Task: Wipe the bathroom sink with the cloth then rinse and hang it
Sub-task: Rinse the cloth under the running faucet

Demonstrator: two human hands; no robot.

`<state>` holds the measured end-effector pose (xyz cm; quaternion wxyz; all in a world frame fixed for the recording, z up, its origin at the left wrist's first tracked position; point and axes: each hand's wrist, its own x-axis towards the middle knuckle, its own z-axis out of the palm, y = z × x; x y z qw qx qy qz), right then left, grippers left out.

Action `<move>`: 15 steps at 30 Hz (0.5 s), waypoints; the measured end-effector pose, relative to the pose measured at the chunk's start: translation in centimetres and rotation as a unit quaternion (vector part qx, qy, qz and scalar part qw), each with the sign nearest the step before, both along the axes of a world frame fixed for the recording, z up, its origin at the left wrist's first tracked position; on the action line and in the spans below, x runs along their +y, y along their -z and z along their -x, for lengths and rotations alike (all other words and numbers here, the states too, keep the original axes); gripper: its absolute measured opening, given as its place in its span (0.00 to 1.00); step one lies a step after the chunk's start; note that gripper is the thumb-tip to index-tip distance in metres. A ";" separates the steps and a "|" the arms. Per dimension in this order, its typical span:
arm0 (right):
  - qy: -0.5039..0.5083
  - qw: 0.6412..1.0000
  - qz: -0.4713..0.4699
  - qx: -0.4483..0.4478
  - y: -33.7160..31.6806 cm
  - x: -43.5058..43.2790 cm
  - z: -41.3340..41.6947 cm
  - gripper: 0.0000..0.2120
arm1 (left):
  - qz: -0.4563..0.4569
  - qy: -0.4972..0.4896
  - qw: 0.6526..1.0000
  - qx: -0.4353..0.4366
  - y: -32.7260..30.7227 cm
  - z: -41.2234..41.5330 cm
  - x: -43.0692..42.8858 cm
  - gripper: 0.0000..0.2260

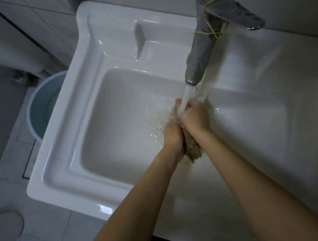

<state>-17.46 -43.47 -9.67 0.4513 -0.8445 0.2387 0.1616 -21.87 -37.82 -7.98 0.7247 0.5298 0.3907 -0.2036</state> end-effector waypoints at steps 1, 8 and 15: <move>0.008 1.000 -0.011 0.001 -0.4 0.3 0.7 0.12 | -0.022 0.003 1.000 0.001 0.7 -0.3 0.6 0.20; -0.012 0.998 -0.017 -0.062 -1.8 2.9 3.5 0.15 | -0.064 0.011 0.998 0.010 0.8 -0.9 3.0 0.24; 0.050 0.993 -0.077 -0.074 -2.2 2.7 4.4 0.12 | -0.163 0.071 0.983 -0.043 0.7 -2.7 3.9 0.24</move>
